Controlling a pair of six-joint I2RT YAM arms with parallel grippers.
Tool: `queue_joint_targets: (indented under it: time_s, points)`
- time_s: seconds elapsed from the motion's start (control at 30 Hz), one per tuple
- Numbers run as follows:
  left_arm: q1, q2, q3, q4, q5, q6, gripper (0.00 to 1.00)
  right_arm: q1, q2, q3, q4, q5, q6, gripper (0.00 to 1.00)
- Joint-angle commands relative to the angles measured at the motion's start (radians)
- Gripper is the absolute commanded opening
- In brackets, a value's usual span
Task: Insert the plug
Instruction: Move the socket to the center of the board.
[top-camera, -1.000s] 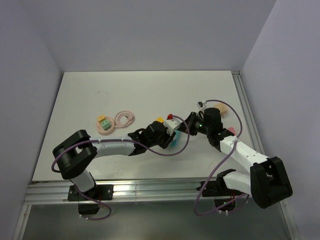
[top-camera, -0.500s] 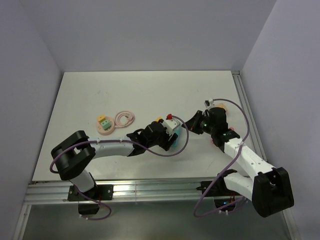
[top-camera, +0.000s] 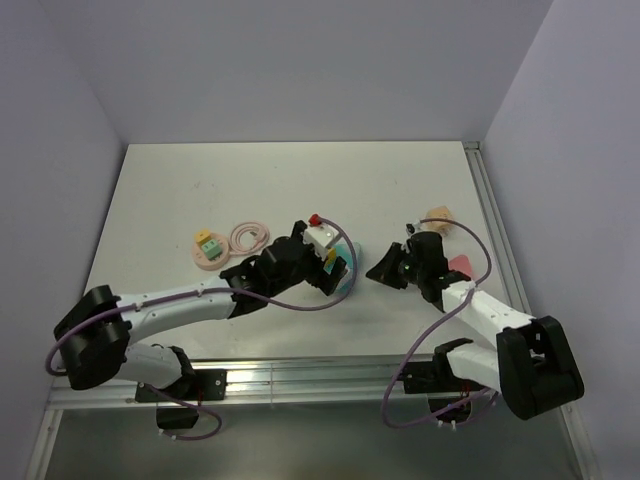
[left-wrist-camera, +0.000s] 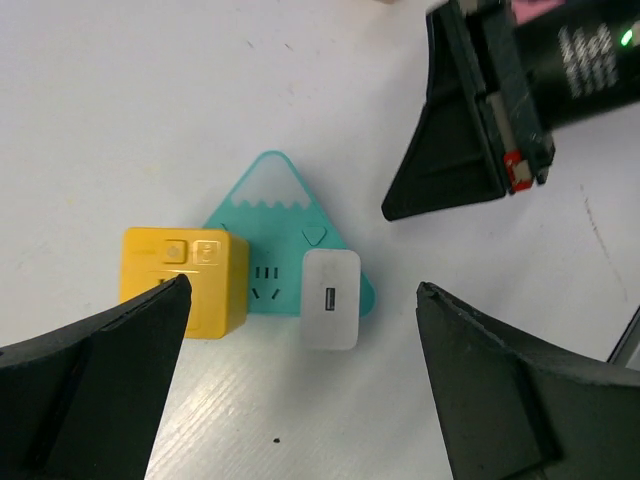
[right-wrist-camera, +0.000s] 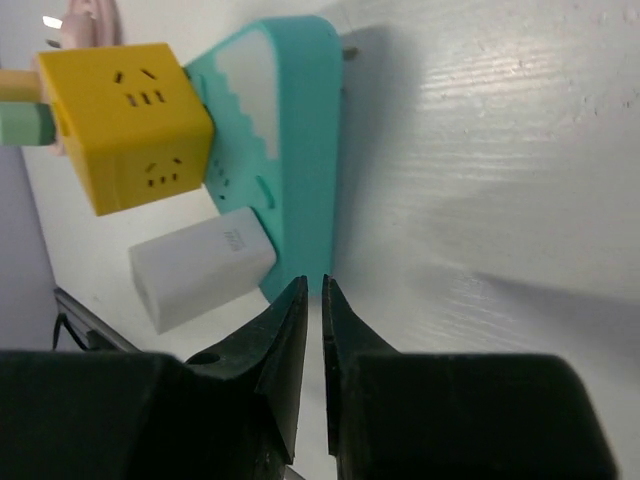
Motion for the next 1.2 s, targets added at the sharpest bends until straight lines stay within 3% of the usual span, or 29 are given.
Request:
queue_joint_targets:
  time_s: [0.0,0.23,0.47,0.67,0.8,0.93,1.1,1.17]
  points:
    - [0.016,-0.101,-0.008,-0.051,-0.079,-0.072,1.00,0.022,0.032,-0.008,0.064,0.037,-0.012,0.19]
    - [0.083,-0.282,-0.086,-0.062,-0.159,-0.223,1.00,0.143,0.264,0.088,0.152,0.100,0.038,0.21]
    - [0.128,-0.561,-0.234,-0.068,-0.278,-0.298,0.99,0.330,0.561,0.529,0.110,0.155,0.089,0.21]
    - [0.160,-0.589,-0.232,-0.140,-0.344,-0.346,1.00,0.351,0.785,0.882,-0.005,0.123,0.084,0.27]
    - [0.168,-0.591,-0.238,-0.140,-0.375,-0.373,0.99,0.348,0.719,0.869,-0.036,0.149,0.049,0.44]
    - [0.172,-0.603,-0.263,-0.106,-0.375,-0.404,0.99,0.304,0.537,0.794,-0.143,0.215,-0.047,0.64]
    - [0.177,-0.598,-0.272,-0.096,-0.357,-0.453,0.99,0.111,0.296,0.655,-0.245,0.246,-0.121,0.73]
    - [0.177,-0.589,-0.272,-0.099,-0.357,-0.472,0.99,0.045,0.230,0.598,-0.277,0.331,-0.150,0.86]
